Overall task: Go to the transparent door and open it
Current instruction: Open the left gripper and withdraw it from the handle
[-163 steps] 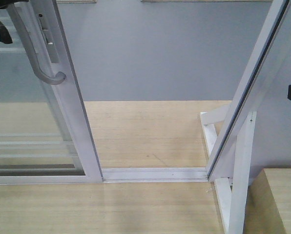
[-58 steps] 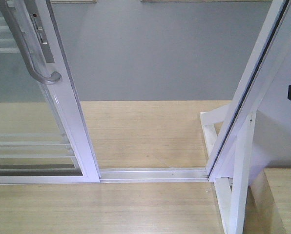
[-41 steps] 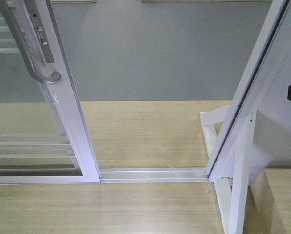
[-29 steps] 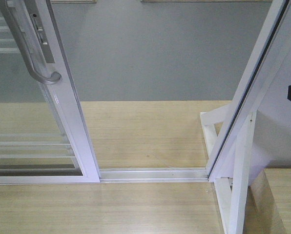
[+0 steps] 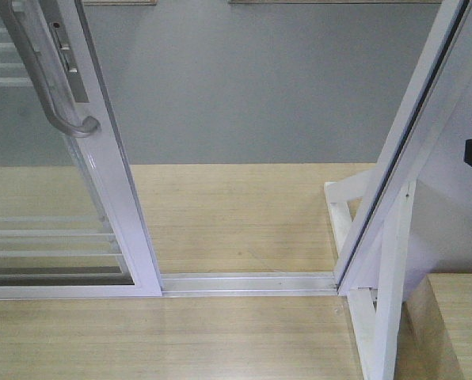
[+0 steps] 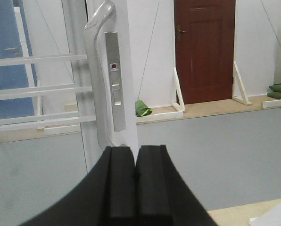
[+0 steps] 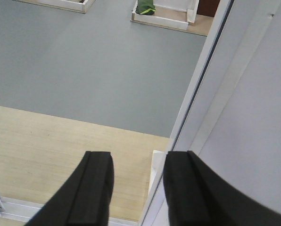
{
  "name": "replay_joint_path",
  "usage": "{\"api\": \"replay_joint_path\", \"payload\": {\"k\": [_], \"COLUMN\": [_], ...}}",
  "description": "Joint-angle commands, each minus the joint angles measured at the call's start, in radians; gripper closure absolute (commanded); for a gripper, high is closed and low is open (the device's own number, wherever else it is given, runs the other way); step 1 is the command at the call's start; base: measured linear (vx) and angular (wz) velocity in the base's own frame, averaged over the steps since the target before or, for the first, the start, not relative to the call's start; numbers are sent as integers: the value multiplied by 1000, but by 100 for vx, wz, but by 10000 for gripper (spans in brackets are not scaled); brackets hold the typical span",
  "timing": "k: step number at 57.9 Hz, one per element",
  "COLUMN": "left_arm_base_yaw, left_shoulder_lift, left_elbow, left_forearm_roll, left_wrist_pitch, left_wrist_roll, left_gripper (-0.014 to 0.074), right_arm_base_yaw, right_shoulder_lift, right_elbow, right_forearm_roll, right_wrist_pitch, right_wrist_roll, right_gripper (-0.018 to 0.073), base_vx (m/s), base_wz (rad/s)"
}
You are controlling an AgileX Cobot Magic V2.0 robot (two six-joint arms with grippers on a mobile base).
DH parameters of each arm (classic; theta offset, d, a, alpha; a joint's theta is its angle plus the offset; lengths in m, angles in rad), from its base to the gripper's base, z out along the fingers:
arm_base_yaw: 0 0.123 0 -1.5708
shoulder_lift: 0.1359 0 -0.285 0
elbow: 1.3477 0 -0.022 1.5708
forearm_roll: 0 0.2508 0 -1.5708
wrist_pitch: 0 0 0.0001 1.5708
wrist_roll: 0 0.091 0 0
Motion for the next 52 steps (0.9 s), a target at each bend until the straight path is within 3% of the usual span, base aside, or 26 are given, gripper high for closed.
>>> {"api": "replay_joint_path", "payload": {"k": [1,7,14,23,41,52], "left_arm_base_yaw": [-4,-4,-4,-4,-4,-4], "left_shoulder_lift": [-13,-13,-13,-13,-13,-13], "left_elbow": [31,31,31,31,31,31], "left_forearm_roll": [-10,-10,-10,-10,-10,-10], "left_wrist_pitch": [-78,-78,-78,-78,-78,-78], "left_wrist_roll": [-10,-10,-10,-10,-10,-10], "left_gripper": [602,602,602,602,602,602], "right_arm_base_yaw": [-21,-48,-56,-56,-59,-66], "right_shoulder_lift": [-61,-157,-300,-497,-889,-878], "right_elbow": [-2,91,231,440,764,784], "right_forearm_roll": [-63,-134,-132,-133,-160,-147], "right_wrist_pitch": [-128,-216,-305,-326,-344,-318], "right_wrist_roll": [-15,20,145,292,300,306], "right_gripper": [256,365,574,570,564,564], "base_vx": [0,0,0,0,0,0], "base_wz": [0,0,0,0,0,0]}}
